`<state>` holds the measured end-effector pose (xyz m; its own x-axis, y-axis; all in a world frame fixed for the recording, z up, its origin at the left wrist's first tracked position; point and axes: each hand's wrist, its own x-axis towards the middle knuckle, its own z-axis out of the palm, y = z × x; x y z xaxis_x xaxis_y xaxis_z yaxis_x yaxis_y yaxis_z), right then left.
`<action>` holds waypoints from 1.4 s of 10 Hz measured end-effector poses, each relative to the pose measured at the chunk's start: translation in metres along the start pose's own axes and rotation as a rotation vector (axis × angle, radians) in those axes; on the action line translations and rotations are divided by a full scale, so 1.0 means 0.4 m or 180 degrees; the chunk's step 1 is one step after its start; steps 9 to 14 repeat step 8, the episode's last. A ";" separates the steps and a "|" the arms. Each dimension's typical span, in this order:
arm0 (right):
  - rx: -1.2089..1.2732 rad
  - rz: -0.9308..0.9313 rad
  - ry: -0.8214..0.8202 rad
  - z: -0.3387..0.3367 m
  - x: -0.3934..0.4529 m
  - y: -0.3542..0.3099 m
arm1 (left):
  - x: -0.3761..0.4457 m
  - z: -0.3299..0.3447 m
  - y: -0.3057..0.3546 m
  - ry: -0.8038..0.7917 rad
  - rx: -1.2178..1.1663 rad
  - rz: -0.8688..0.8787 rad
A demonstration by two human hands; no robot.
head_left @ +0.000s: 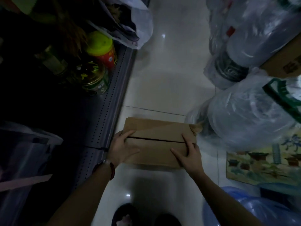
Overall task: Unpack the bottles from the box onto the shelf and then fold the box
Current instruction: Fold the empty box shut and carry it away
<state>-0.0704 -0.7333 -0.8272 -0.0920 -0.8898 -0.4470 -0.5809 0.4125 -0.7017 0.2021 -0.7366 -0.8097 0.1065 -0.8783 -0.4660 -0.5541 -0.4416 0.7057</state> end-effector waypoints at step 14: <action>-0.0546 -0.0216 0.0527 0.000 -0.037 -0.021 | -0.042 0.024 0.049 0.0403 0.0499 0.0117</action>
